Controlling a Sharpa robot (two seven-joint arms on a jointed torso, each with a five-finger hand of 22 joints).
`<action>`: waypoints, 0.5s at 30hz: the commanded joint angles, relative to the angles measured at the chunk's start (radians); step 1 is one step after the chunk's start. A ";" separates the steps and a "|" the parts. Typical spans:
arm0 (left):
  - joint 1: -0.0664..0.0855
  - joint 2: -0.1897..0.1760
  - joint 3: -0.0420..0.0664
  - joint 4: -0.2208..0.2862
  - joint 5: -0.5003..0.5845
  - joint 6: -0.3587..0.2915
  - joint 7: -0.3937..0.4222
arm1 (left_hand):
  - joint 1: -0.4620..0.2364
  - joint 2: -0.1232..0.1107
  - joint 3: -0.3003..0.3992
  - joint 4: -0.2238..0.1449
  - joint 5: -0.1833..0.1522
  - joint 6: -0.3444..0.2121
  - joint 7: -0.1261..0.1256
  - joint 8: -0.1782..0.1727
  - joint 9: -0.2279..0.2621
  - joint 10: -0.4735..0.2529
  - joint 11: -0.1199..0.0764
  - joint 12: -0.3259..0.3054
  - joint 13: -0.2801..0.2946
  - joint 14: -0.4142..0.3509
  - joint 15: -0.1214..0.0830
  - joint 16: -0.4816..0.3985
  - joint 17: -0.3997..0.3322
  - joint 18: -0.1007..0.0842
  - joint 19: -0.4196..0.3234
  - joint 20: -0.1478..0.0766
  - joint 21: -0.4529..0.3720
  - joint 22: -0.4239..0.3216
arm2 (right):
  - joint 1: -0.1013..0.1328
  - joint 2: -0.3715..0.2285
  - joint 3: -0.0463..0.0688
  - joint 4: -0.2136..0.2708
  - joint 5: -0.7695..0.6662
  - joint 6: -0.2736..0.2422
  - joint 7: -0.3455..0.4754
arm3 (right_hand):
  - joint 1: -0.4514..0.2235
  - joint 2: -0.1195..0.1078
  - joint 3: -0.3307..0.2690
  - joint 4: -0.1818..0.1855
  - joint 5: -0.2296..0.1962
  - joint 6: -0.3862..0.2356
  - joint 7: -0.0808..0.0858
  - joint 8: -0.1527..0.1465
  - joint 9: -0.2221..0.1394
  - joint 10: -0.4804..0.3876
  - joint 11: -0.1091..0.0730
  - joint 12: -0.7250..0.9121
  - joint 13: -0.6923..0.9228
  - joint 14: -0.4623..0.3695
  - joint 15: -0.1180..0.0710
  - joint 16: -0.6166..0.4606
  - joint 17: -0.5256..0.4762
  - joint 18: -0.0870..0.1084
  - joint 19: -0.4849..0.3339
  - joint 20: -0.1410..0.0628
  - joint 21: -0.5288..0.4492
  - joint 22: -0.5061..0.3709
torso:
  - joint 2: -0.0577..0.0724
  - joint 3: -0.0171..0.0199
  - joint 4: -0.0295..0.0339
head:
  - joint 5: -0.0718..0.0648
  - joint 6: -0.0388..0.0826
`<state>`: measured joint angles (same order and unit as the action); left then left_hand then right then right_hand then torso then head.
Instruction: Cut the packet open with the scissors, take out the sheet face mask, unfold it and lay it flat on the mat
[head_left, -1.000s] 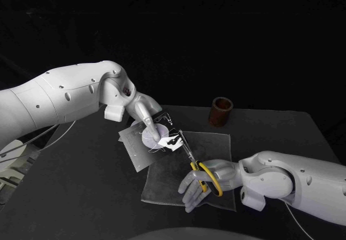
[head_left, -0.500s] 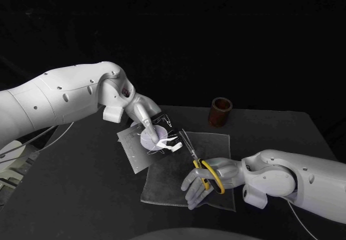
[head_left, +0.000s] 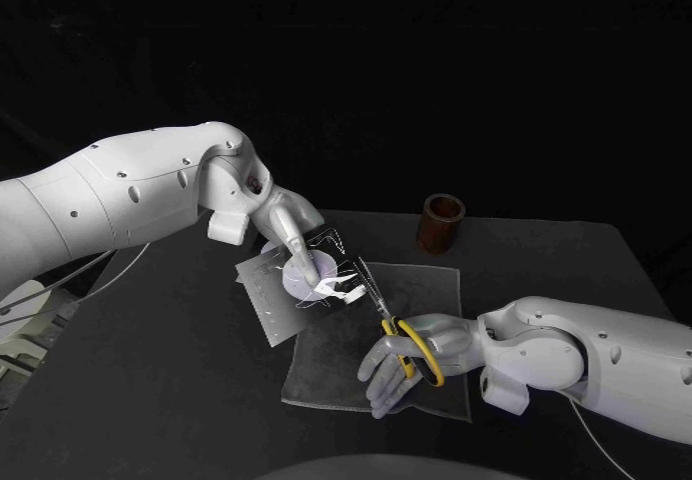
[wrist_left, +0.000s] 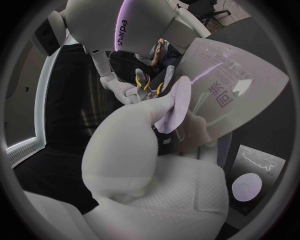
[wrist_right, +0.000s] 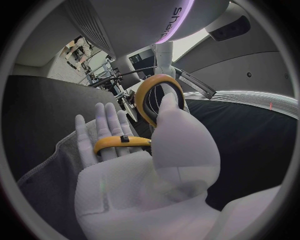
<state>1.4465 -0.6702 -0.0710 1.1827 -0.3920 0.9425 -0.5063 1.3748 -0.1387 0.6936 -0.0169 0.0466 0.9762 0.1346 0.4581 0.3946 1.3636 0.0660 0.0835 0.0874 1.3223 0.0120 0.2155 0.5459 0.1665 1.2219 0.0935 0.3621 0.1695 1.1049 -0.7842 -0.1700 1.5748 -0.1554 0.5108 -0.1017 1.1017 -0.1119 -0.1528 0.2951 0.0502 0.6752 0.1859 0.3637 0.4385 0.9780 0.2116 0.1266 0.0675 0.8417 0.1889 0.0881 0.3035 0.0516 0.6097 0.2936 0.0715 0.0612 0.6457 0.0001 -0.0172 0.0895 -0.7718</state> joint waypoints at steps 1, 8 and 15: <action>0.001 0.001 0.001 -0.001 0.007 0.187 0.002 | 0.000 0.013 0.006 0.000 0.003 0.002 0.002 0.006 0.068 0.005 -0.001 0.005 0.001 0.002 -0.005 -0.003 0.001 0.013 -0.003 -0.003 0.005 0.001 | 0.001 0.000 0.000 0.001 -0.004 0.024 -0.001 | 0.000 0.006 0.005 0.002 -0.001 0.008 0.085 0.003 0.002 0.009 0.002 0.006 -0.001 0.007 0.004 0.001 -0.001 0.113 0.010 -0.002 0.004 0.002 | 0.000 0.0004 0.0001 | 0.001 0.000; 0.001 0.003 0.001 -0.012 0.007 0.186 0.006 | 0.000 0.013 0.006 0.000 0.003 0.002 0.002 0.006 0.068 0.005 -0.001 0.005 0.001 0.002 -0.005 -0.003 0.001 0.013 -0.003 -0.003 0.005 0.001 | 0.001 -0.002 0.000 0.006 -0.009 0.028 -0.010 | 0.000 0.001 0.004 0.002 -0.001 0.012 0.084 0.005 0.002 0.010 0.002 0.006 -0.001 0.008 0.003 0.002 -0.003 0.113 0.008 -0.002 0.004 0.001 | 0.000 0.0007 -0.0018 | 0.000 0.001; 0.001 0.004 0.001 -0.007 0.007 0.186 0.005 | -0.001 0.014 0.007 -0.002 0.003 0.002 0.002 0.006 0.072 0.004 -0.001 0.005 0.002 0.002 -0.005 -0.004 0.002 0.013 -0.004 -0.003 0.007 0.002 | -0.001 0.003 -0.002 -0.001 -0.010 0.032 -0.015 | 0.000 -0.002 0.002 0.003 -0.001 0.013 0.084 0.006 0.003 0.011 0.002 0.007 -0.001 0.009 0.003 0.002 -0.004 0.113 0.010 -0.002 0.005 0.002 | 0.000 0.0010 0.0002 | 0.002 0.002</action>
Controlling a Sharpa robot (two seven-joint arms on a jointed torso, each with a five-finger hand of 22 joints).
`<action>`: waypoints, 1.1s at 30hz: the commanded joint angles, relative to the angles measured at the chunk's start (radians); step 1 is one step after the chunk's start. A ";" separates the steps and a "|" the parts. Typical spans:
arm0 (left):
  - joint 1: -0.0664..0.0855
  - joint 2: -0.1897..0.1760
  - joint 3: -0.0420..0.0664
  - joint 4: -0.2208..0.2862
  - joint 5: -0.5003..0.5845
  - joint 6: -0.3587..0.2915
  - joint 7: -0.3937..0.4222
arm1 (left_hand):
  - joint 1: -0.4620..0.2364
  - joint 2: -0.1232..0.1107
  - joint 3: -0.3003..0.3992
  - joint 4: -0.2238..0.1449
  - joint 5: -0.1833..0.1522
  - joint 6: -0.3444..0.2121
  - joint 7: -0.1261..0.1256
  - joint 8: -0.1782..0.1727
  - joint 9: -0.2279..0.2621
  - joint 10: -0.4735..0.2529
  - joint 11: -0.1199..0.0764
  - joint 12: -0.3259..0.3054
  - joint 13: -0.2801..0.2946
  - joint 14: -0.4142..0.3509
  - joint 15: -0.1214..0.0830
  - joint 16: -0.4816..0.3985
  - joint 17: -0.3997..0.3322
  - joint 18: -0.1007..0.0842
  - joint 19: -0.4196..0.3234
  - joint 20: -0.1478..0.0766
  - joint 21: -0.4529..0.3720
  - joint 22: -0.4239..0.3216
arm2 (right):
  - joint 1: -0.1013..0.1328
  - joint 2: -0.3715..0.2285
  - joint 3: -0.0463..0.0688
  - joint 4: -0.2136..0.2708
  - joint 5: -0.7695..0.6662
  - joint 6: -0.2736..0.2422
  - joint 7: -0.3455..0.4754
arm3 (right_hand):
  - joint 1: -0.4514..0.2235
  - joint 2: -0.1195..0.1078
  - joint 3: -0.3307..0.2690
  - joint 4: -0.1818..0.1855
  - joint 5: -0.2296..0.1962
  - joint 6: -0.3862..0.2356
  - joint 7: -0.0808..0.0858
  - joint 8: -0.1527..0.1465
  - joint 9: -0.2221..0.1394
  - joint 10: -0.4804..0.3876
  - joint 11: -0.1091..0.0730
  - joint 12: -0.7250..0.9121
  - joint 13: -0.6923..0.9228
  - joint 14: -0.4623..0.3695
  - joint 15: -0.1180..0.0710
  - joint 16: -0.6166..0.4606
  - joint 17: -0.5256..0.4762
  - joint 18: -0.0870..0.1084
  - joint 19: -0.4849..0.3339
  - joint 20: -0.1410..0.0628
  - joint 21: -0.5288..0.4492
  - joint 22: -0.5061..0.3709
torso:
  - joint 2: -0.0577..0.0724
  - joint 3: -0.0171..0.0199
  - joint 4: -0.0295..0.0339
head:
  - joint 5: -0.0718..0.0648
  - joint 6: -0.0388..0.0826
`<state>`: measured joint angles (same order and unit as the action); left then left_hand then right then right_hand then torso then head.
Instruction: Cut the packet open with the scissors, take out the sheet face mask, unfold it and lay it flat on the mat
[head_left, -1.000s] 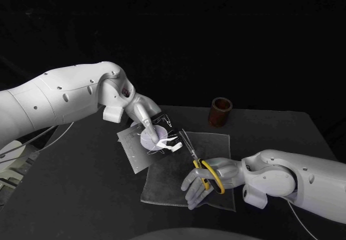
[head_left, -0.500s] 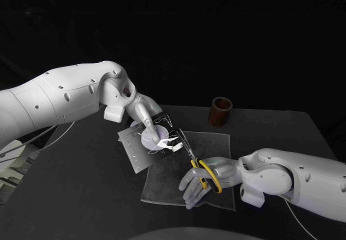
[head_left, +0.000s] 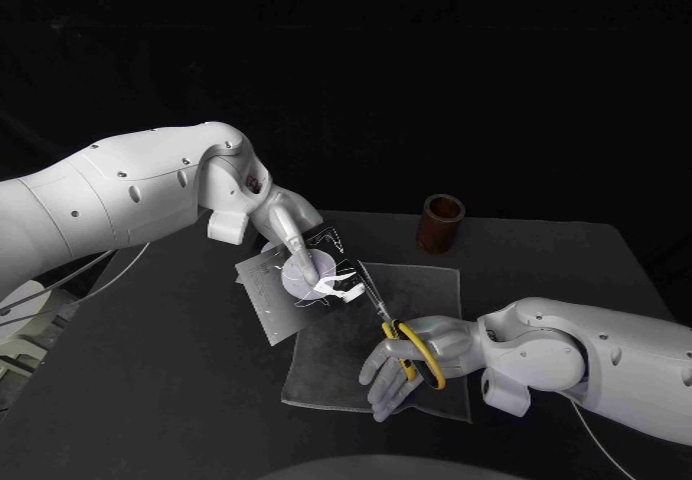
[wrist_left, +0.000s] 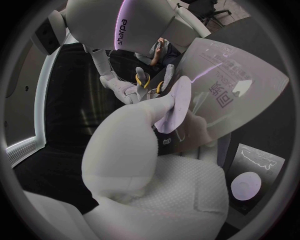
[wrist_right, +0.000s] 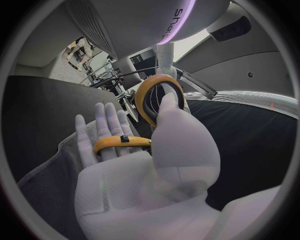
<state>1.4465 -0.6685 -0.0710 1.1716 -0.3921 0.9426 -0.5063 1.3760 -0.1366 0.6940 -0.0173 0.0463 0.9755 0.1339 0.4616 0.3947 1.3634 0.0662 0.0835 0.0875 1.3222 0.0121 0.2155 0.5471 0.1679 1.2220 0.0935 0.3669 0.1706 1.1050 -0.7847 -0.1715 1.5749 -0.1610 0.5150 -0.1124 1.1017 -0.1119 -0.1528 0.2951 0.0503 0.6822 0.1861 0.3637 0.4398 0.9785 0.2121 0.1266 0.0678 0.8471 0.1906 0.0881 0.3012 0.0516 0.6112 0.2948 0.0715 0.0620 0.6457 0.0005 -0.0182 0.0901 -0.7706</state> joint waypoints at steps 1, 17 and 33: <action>0.001 0.002 0.001 0.004 0.007 0.186 0.005 | -0.002 0.012 0.006 -0.001 0.003 0.003 0.003 0.002 0.072 0.005 -0.001 0.005 0.001 0.003 -0.006 -0.004 0.001 0.011 -0.004 -0.003 0.002 0.001 | -0.001 0.004 0.000 -0.002 -0.004 0.029 -0.005 | 0.000 -0.002 0.002 0.003 -0.001 0.006 0.084 0.006 0.001 0.010 0.001 0.007 -0.001 0.003 0.001 0.002 -0.001 0.113 0.008 -0.003 0.005 0.001 | 0.000 0.0006 0.0014 | 0.001 0.001; 0.002 0.001 0.001 0.021 0.006 0.191 -0.002 | -0.002 0.012 0.006 -0.001 0.003 0.003 0.003 0.002 0.072 0.005 -0.001 0.005 0.001 0.003 -0.006 -0.004 0.001 0.011 -0.004 -0.003 0.002 0.001 | -0.003 0.012 -0.003 -0.010 -0.006 0.029 -0.005 | 0.001 0.006 0.006 0.002 -0.001 0.009 0.084 0.007 0.002 0.011 0.001 0.007 -0.002 0.005 0.001 0.002 -0.005 0.114 0.007 -0.003 0.005 0.001 | 0.001 0.0005 0.0015 | 0.003 -0.003; 0.002 0.000 0.001 0.056 0.006 0.203 -0.016 | -0.002 0.012 0.006 -0.001 0.003 0.003 0.003 0.002 0.072 0.005 -0.001 0.005 0.001 0.003 -0.006 -0.004 0.001 0.011 -0.004 -0.003 0.002 0.001 | -0.001 0.005 0.000 0.001 -0.013 0.022 0.009 | 0.005 0.030 0.014 0.001 -0.002 0.013 0.085 0.008 0.002 0.013 0.001 0.007 -0.002 0.007 0.001 0.003 -0.010 0.114 0.004 -0.003 0.005 0.000 | 0.001 0.0014 0.0005 | 0.004 -0.007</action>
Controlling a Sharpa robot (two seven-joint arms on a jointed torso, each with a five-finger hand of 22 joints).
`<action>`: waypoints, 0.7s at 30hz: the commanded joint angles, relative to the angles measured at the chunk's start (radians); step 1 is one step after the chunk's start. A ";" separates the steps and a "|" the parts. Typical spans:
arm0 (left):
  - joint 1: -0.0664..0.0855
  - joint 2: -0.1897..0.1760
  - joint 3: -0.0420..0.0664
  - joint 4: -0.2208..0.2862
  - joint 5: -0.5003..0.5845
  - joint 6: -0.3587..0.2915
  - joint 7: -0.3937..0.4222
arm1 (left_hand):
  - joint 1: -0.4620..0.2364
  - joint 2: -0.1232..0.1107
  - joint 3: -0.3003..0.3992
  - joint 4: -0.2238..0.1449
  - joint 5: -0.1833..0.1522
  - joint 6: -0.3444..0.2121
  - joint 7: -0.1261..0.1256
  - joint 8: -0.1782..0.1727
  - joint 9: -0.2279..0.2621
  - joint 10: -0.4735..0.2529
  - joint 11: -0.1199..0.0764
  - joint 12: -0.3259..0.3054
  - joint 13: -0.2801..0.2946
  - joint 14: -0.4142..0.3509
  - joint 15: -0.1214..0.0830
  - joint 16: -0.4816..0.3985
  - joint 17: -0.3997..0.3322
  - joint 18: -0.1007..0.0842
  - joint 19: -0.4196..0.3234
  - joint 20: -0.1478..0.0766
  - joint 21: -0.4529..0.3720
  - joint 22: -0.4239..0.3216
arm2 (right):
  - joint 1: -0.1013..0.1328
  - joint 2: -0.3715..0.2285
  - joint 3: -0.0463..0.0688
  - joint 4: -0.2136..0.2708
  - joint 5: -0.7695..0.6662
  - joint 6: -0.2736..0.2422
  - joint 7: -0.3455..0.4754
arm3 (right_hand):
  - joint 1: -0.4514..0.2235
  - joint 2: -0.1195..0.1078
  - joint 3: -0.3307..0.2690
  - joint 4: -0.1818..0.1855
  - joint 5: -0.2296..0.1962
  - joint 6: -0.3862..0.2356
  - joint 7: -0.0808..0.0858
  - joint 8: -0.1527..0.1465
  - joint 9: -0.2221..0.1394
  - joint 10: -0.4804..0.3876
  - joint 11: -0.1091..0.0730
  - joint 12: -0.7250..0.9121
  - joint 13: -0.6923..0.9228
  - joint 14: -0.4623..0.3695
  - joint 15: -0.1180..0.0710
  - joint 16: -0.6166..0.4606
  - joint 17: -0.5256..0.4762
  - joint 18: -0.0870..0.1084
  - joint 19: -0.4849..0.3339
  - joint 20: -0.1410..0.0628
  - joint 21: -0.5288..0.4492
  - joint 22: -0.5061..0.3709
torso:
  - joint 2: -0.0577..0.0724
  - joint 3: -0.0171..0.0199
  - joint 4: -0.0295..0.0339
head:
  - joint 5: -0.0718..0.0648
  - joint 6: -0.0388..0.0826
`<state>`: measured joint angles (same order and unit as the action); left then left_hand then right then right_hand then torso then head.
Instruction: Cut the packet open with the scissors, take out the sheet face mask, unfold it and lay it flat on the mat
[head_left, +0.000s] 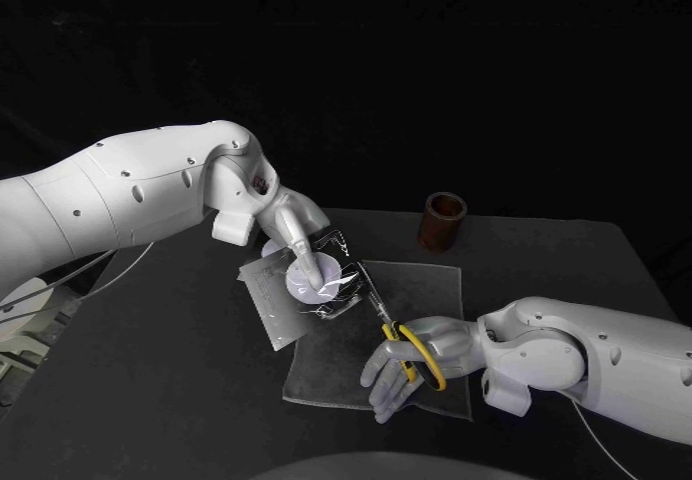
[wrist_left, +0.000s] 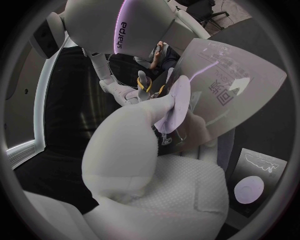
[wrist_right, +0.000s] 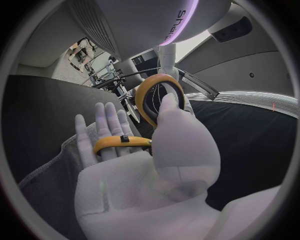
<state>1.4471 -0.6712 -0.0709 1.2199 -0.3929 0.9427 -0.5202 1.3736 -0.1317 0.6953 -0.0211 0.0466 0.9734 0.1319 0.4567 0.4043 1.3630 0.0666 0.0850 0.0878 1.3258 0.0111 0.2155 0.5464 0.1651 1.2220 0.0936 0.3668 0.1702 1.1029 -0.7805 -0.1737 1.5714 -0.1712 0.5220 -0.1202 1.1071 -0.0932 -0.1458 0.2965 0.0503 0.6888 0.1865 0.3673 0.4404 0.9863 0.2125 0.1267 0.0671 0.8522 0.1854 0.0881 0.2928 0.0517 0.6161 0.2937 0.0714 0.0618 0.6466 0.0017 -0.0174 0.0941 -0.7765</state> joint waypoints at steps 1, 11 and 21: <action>0.001 0.003 0.000 0.008 0.007 0.204 -0.003 | 0.000 0.007 0.005 0.002 0.003 0.005 0.005 0.007 0.062 0.005 -0.001 0.003 0.001 -0.001 -0.005 -0.004 0.002 0.014 -0.004 -0.003 0.002 0.001 | 0.002 0.000 0.002 0.005 -0.003 0.015 0.017 | 0.000 0.012 0.007 -0.001 -0.002 0.006 0.085 0.005 0.001 0.005 0.001 0.007 -0.001 0.002 0.006 0.003 -0.002 0.114 -0.001 -0.002 0.005 0.000 | -0.001 0.0000 -0.0003 | 0.000 -0.001; 0.001 0.003 0.000 0.001 0.007 0.207 -0.005 | -0.001 0.007 0.005 0.000 0.003 0.005 0.005 0.006 0.066 0.005 -0.001 0.003 0.002 -0.001 -0.005 -0.004 0.003 0.014 -0.005 -0.003 0.004 0.002 | 0.005 -0.016 0.002 0.009 -0.003 0.012 0.016 | 0.001 0.016 0.007 -0.001 -0.002 0.007 0.085 0.005 0.001 0.006 0.001 0.007 -0.001 0.002 0.006 0.003 -0.003 0.114 0.001 -0.002 0.005 0.000 | -0.001 -0.0008 -0.0002 | -0.001 -0.001; 0.001 0.003 0.000 -0.009 0.007 0.206 -0.003 | -0.001 0.007 0.005 0.000 0.003 0.005 0.005 0.006 0.066 0.005 -0.001 0.003 0.002 -0.001 -0.005 -0.004 0.003 0.014 -0.005 -0.003 0.004 0.002 | 0.006 -0.026 0.002 0.011 -0.003 0.012 0.012 | 0.001 0.017 0.007 -0.001 -0.002 0.008 0.085 0.006 0.001 0.007 0.001 0.007 -0.001 0.003 0.006 0.003 -0.003 0.114 0.005 -0.002 0.006 0.001 | -0.001 -0.0008 -0.0010 | -0.003 0.000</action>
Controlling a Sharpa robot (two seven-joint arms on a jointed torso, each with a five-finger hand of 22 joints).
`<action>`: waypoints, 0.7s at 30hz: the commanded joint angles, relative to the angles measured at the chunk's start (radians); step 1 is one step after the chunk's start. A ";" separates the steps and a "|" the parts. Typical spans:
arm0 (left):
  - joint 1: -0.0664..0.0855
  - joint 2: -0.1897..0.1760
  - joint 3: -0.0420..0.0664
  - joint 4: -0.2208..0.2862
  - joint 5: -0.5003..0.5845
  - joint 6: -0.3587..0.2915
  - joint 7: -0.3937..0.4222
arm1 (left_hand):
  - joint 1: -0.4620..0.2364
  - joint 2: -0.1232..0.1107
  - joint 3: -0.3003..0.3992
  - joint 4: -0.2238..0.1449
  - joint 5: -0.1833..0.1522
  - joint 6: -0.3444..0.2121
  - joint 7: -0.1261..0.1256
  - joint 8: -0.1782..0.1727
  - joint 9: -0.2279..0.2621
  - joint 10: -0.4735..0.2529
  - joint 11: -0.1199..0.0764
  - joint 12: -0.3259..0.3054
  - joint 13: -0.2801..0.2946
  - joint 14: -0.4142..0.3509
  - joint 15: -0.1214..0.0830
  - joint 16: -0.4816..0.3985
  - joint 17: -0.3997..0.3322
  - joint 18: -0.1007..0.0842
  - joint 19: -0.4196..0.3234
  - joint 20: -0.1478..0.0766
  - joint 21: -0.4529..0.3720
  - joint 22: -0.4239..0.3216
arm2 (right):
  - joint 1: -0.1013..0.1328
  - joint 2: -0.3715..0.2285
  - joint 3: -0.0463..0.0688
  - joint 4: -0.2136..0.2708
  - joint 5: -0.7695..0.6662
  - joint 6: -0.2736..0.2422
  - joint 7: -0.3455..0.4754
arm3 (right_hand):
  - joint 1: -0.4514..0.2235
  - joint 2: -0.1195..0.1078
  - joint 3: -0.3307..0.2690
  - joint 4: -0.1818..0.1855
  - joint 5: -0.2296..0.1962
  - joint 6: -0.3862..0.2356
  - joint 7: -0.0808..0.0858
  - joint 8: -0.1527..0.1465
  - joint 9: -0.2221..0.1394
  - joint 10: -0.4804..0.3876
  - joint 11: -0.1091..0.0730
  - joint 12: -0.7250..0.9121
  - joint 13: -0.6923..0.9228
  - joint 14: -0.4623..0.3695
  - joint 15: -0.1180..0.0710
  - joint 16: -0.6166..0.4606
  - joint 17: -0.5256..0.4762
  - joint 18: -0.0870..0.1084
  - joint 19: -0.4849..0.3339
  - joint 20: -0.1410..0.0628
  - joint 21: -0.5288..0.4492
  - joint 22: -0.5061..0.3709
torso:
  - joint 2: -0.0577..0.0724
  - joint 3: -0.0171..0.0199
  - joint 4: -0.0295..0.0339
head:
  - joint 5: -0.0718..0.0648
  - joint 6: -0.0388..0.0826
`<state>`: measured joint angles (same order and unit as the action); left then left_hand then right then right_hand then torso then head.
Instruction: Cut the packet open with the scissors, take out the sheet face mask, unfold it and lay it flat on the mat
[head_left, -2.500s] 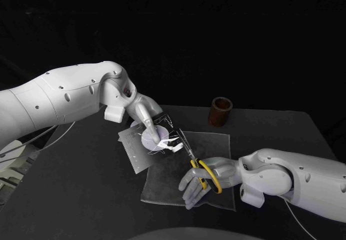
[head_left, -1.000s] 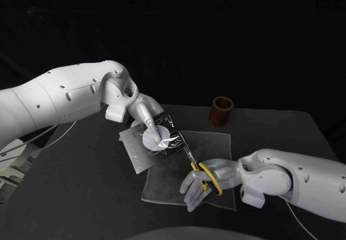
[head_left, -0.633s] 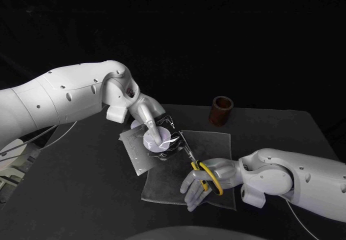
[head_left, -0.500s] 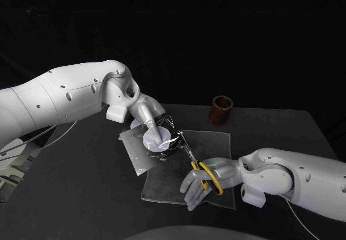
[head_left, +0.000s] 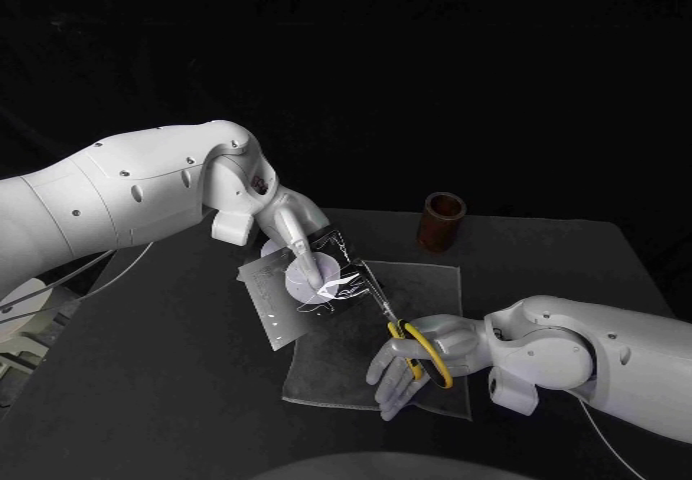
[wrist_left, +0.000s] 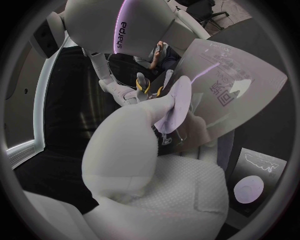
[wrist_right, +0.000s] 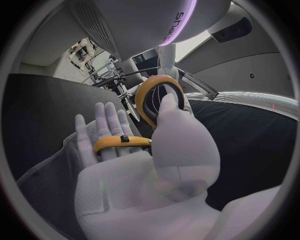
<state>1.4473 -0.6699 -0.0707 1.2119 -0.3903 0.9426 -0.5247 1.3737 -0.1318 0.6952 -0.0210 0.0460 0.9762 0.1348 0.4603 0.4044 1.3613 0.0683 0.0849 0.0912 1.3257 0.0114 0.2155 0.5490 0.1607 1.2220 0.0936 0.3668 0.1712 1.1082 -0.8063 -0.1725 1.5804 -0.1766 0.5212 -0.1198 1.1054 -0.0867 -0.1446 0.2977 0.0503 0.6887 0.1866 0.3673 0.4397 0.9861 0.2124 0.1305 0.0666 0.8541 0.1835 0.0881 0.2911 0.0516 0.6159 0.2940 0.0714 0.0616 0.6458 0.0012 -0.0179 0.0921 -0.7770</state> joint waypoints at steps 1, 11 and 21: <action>0.001 0.002 0.000 -0.001 0.004 0.206 0.001 | -0.001 0.007 0.006 0.000 0.004 0.002 0.002 0.002 0.066 0.006 -0.003 0.004 -0.002 -0.001 -0.005 -0.004 0.000 0.018 -0.005 -0.003 0.004 0.001 | 0.001 0.000 0.001 0.002 0.002 0.013 0.011 | 0.003 0.010 0.006 -0.002 -0.002 0.008 0.085 0.006 0.002 0.007 0.001 0.003 -0.001 0.001 0.008 0.003 -0.002 0.114 0.005 -0.003 0.006 0.001 | 0.000 -0.0002 -0.0002 | -0.001 0.000; 0.001 0.008 0.000 0.004 0.004 0.212 -0.001 | -0.001 0.008 0.006 -0.001 0.004 0.002 0.002 0.002 0.067 0.007 -0.003 0.004 -0.001 -0.001 -0.005 -0.005 0.001 0.019 -0.005 -0.003 0.005 0.001 | 0.002 0.010 0.001 -0.003 0.004 0.018 0.008 | 0.003 0.010 0.005 -0.002 -0.002 0.009 0.084 0.006 0.002 0.008 0.001 0.003 -0.001 0.001 0.008 0.003 -0.002 0.114 0.006 -0.003 0.007 0.001 | 0.000 -0.0007 0.0013 | -0.001 -0.002; 0.001 0.010 0.000 0.010 0.004 0.217 -0.008 | -0.001 0.008 0.006 -0.001 0.004 0.002 0.002 0.002 0.067 0.007 -0.003 0.004 -0.001 -0.001 -0.005 -0.005 0.001 0.019 -0.005 -0.003 0.005 0.001 | 0.004 0.014 0.001 -0.008 0.003 0.017 0.009 | 0.003 0.012 0.005 -0.002 -0.002 0.010 0.084 0.006 0.002 0.008 0.001 0.003 -0.001 0.002 0.008 0.003 -0.003 0.114 0.006 -0.003 0.007 0.001 | 0.000 -0.0004 0.0002 | 0.000 -0.003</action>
<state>1.4471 -0.6625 -0.0709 1.2186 -0.3907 0.9427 -0.5288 1.3733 -0.1323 0.6951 -0.0210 0.0466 0.9752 0.1338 0.4551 0.4045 1.3610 0.0686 0.0843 0.0911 1.3240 0.0131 0.2155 0.5484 0.1639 1.2220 0.0936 0.3667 0.1709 1.1111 -0.7936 -0.1725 1.5712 -0.1762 0.5215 -0.1206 1.1058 -0.0868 -0.1446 0.2978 0.0502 0.6899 0.1853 0.3672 0.4404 0.9869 0.2133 0.1305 0.0670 0.8545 0.1831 0.0881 0.2895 0.0517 0.6171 0.2932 0.0714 0.0615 0.6458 0.0005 -0.0170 0.0918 -0.7791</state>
